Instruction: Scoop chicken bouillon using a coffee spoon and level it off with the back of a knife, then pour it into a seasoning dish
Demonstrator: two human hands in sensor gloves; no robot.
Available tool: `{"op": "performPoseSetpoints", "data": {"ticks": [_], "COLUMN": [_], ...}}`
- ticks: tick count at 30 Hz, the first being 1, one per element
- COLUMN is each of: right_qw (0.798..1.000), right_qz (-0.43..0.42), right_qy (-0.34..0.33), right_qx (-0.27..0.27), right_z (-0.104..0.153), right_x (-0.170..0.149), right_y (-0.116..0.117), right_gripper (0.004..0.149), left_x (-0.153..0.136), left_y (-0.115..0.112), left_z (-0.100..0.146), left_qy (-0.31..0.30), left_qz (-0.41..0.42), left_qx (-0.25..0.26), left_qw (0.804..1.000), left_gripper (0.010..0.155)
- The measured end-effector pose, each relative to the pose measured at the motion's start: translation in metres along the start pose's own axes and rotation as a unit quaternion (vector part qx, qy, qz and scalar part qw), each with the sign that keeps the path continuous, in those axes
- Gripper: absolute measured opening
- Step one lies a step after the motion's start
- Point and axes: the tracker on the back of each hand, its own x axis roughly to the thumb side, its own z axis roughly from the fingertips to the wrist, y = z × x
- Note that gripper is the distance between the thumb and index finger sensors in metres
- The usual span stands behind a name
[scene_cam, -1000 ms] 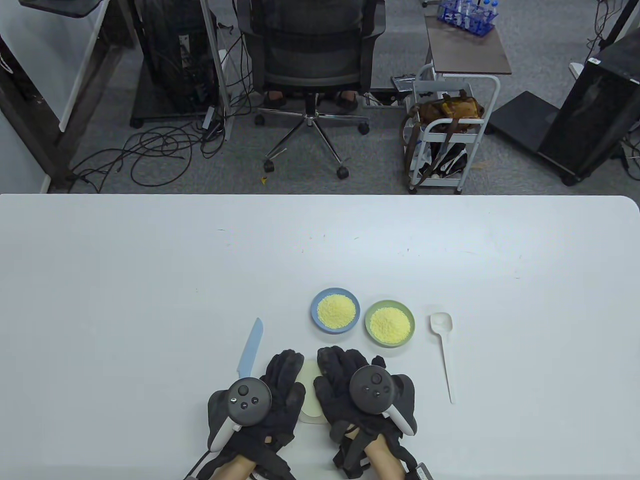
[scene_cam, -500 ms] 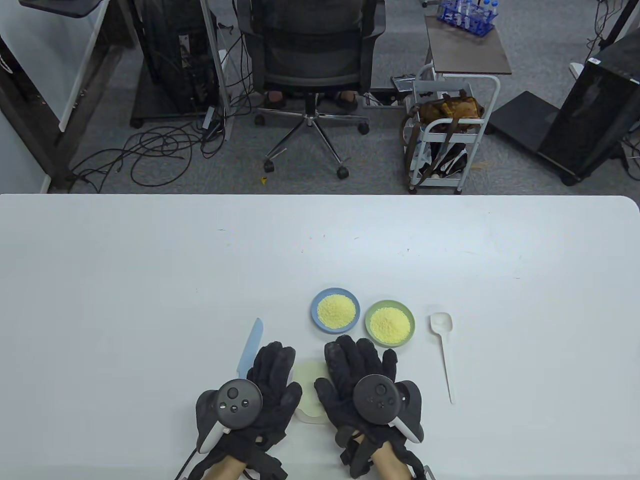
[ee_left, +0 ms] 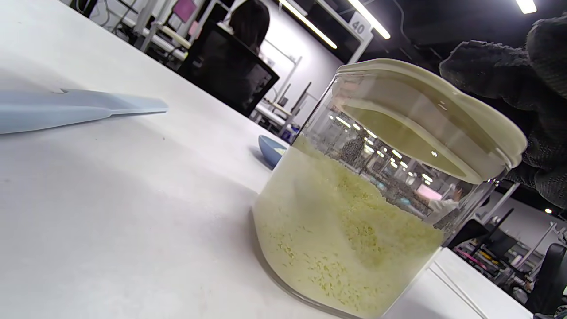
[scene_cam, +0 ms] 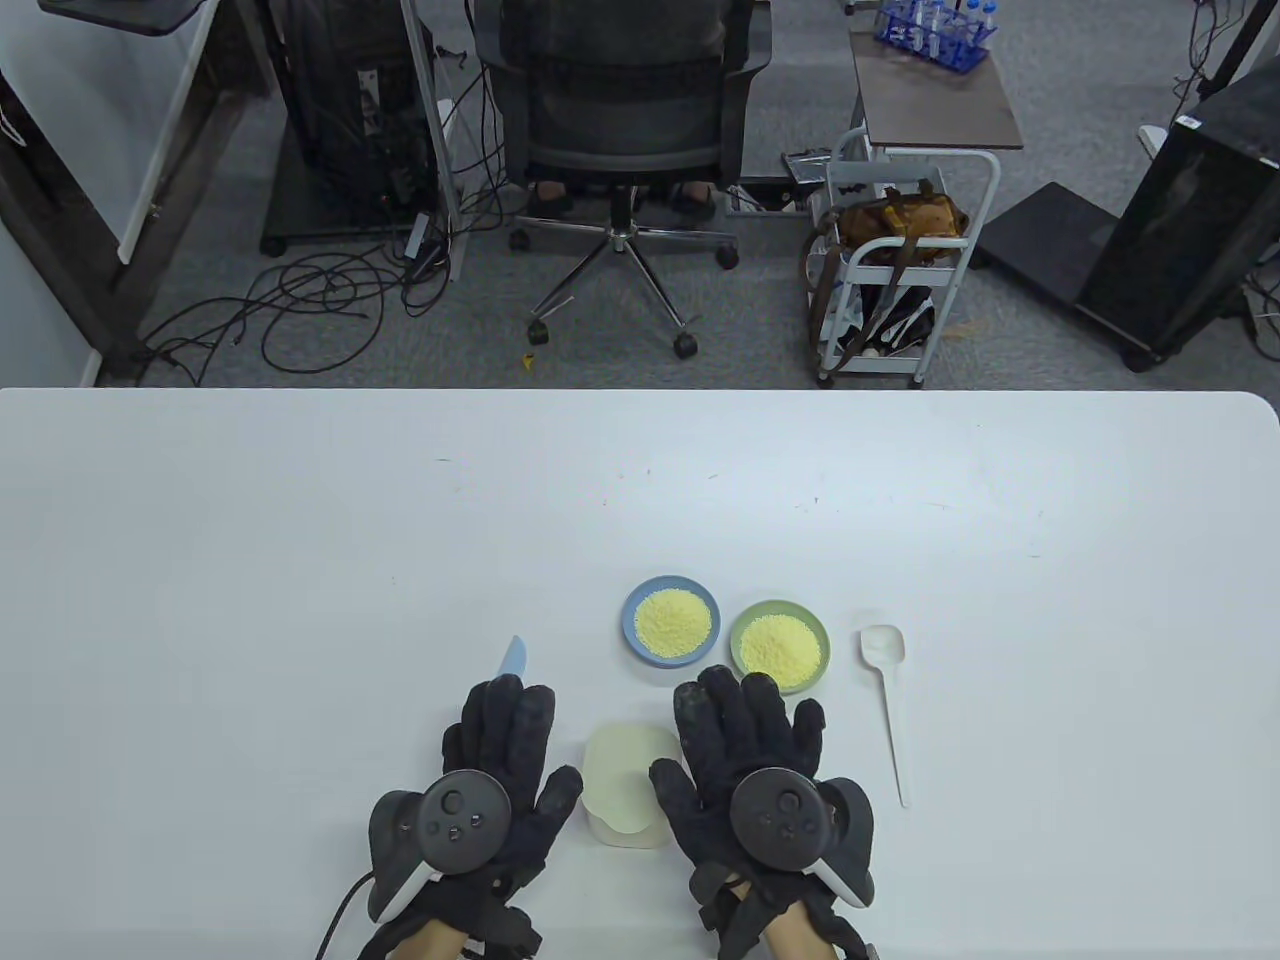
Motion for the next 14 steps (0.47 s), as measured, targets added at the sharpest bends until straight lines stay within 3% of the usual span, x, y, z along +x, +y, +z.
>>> {"op": "performPoseSetpoints", "data": {"ticks": [14], "right_qw": [1.0], "right_qz": [0.02], "right_qy": [0.009], "right_qx": [0.012], "right_z": [0.0], "right_x": [-0.0012], "right_y": [0.0038], "right_gripper": [0.067], "left_x": [0.0004], "left_y": [-0.0058], "left_z": [-0.0009], "left_qy": [0.001], "left_qz": [-0.009], "left_qx": [-0.019], "left_qw": [1.0], "left_gripper": [0.081]}}
